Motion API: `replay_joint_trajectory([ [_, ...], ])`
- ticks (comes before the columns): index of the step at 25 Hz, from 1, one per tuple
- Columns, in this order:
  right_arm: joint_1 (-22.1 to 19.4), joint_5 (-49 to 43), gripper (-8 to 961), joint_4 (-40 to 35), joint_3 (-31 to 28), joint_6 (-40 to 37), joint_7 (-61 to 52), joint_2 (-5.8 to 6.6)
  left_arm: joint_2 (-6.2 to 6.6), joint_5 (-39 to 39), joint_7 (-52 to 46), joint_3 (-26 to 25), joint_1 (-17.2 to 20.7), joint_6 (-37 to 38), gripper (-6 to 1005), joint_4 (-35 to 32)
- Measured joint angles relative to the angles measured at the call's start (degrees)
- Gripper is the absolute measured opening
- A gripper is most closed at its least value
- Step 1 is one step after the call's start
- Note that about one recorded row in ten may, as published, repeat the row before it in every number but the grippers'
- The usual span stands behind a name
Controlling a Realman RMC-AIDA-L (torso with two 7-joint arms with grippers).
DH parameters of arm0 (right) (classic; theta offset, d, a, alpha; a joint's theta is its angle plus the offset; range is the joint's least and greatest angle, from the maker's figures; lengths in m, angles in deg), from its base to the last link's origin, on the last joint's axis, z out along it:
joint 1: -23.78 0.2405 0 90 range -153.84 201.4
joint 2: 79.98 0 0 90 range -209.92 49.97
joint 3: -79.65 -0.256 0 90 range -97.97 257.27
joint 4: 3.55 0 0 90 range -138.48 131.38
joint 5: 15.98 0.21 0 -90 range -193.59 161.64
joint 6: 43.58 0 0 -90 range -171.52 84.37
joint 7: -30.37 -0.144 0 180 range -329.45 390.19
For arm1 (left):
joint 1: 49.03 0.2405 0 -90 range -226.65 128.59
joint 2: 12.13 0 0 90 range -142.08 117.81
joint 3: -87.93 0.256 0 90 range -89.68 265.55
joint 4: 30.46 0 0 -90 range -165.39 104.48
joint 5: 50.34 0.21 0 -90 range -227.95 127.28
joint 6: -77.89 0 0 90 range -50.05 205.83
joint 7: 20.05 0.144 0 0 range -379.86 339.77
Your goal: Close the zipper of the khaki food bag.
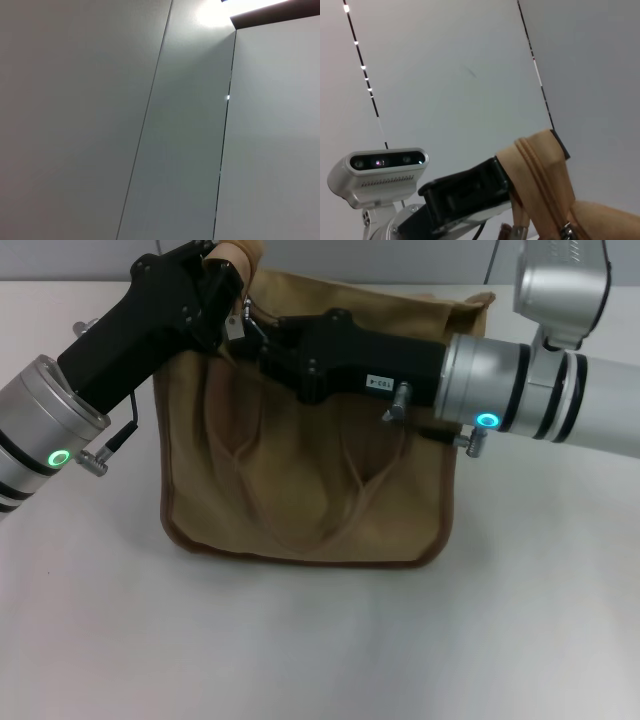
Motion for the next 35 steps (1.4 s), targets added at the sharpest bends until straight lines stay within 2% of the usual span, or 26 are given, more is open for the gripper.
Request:
replay_joint_trajectory([
  [12,-3.0,1.6,41,-1.2,-0.1,-3.4,1.9,0.05,0.0,0.0,0.0,-0.3,0.2,0.0,21,0.0],
  [20,-2.4,3.0,23,-1.5,-0.1,-3.9,3.0,0.17,0.0,0.0,0.0,-0.1,0.1,0.0,22,0.0],
  [25,-1.6,3.8,139,-2.0,-0.2,-3.9,3.0,0.14,0.0,0.0,0.0,0.0,0.1,0.3,22,0.1],
  [31,-3.0,6.3,180,-2.5,-0.2,-4.1,5.5,0.14,0.0,0.0,-0.4,-0.4,-0.1,1.0,22,0.1],
  [35,-5.2,9.5,181,-2.4,-0.2,-5.4,13.5,0.1,0.0,0.0,-0.7,-0.2,-1.1,1.8,22,0.1],
])
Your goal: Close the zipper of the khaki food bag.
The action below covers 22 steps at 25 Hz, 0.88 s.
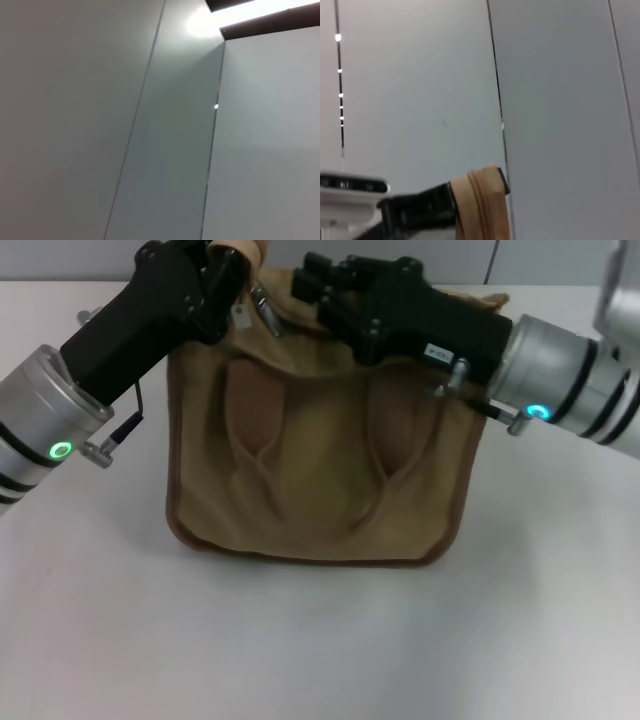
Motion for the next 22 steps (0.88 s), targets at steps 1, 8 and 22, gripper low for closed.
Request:
replay_joint_trajectory([
  [1,-0.7,0.6,181,0.3,0.0,-0.7,3.5,-0.02,0.0,0.0,0.0,0.1,-0.2,0.2,22,0.0],
  [8,-7.0,2.7,180,9.8,-2.5,-6.0,38.8,-0.09,0.0,0.3,0.0,0.3,-1.1,0.5,22,0.1],
  [22,-12.7,2.3,388,23.4,-11.3,-5.7,59.0,-0.23,0.0,0.4,0.4,0.3,-1.7,0.3,22,0.8],
])
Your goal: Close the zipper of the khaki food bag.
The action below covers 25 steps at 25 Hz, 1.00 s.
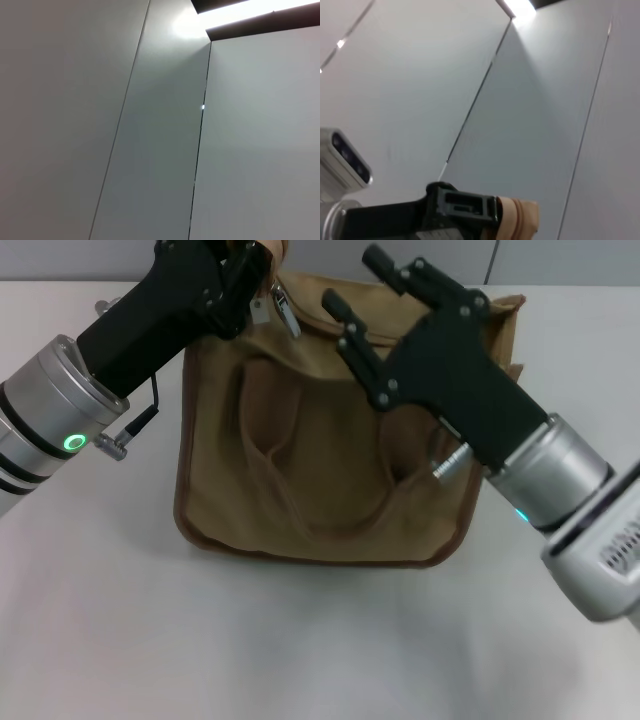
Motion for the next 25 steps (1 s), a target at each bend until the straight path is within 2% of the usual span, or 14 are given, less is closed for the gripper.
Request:
replay_joint_trajectory([
  [5,0.8,-0.3,415,2.4,-0.6,4.1,0.5,-0.01,0.0,-0.3,0.1,-0.5,-1.1,-0.4,22,0.0],
  [15,-0.5,0.0,425,5.8,-3.7,4.9,1.0,0.0,0.0,-0.4,0.3,-0.6,-2.5,-0.7,22,-0.4],
  [20,-0.2,-0.1,424,6.4,-6.2,7.3,1.0,0.0,0.0,-0.5,0.3,-0.6,-2.6,0.2,22,-1.1],
  [25,0.4,-1.1,424,6.5,-6.2,8.4,1.1,0.0,0.0,-0.5,0.3,-0.6,-2.9,0.5,22,-1.4],
])
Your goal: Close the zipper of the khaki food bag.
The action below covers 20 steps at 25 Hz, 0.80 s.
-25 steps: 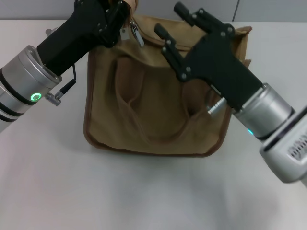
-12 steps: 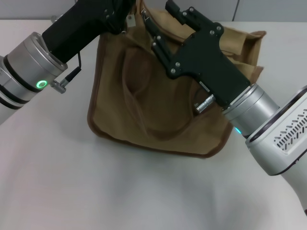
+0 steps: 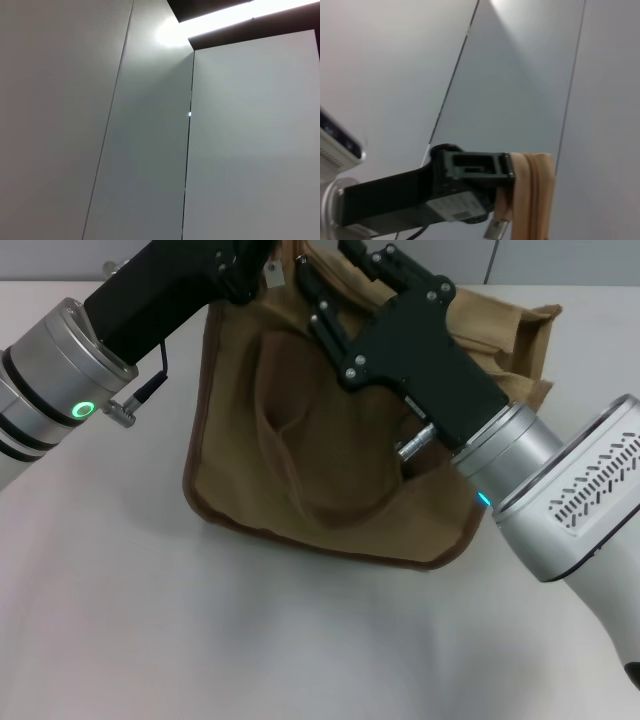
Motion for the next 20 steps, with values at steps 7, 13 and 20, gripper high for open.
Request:
replay_joint_trajectory([
  [7,0.4,-3.6,423,-0.2,-1.0,1.5,0.3,0.0,0.0,0.0,0.0,0.4,-0.2,0.2,22,-0.4],
  [13,0.3,-4.7,423,-0.1,-2.9,3.0,0.6,0.0,-0.02,-0.1,0.0,0.4,-0.1,0.2,23,-0.4],
  [20,-0.7,-7.4,422,0.0,-3.5,1.4,0.6,-0.01,0.0,-0.1,0.0,0.4,0.1,-0.1,23,-0.4],
])
